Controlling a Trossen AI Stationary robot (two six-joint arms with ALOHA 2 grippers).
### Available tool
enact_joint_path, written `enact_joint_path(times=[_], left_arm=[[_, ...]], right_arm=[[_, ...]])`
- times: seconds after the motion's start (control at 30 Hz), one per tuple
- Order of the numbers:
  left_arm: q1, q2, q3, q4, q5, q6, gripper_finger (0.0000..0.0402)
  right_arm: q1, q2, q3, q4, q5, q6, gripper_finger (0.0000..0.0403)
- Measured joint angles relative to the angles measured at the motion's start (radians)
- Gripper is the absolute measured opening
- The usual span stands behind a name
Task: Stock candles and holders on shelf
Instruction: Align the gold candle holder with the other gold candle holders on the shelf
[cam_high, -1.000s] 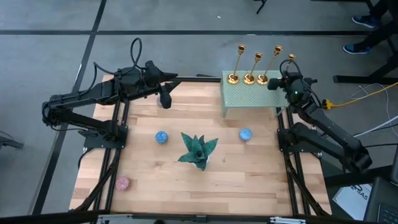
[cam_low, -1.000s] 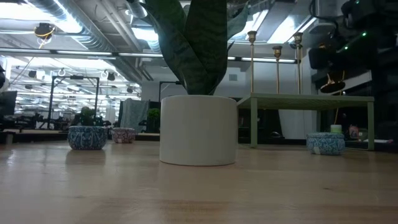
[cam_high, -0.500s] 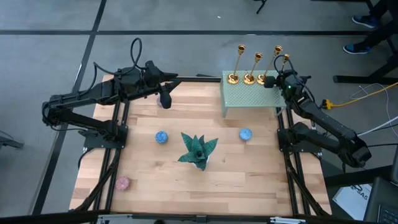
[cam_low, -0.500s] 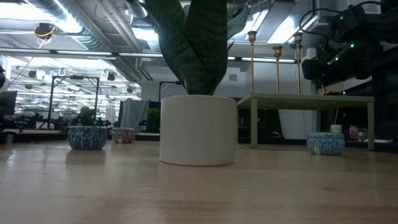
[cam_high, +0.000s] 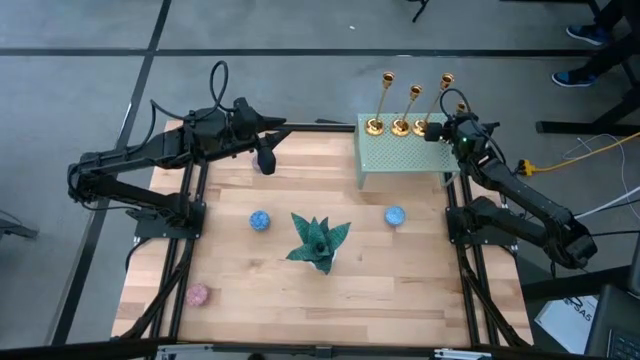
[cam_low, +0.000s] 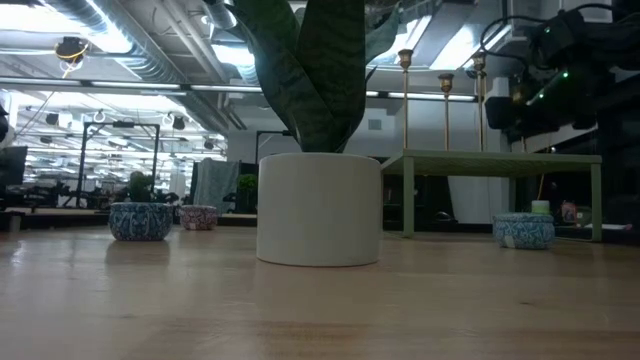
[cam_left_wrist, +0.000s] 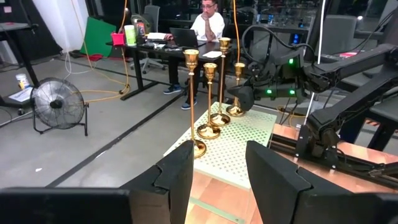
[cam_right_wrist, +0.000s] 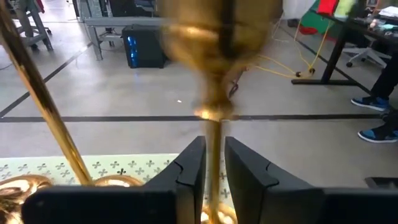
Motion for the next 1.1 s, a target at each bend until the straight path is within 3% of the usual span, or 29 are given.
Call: enact_joint_path(times=[0.3, 1.1], left_arm=[[0.0, 0.0, 0.0, 0.0, 0.0, 0.0, 0.0143], [0.0, 0.0, 0.0, 0.001, 0.0, 0.0, 0.0143]], right_arm=[[0.0, -0.01, 0.0, -0.035, -0.027, 0.022, 0.0066], [0.0, -0.225, 0.001, -0.12, -0.084, -0.072, 0.0071]])
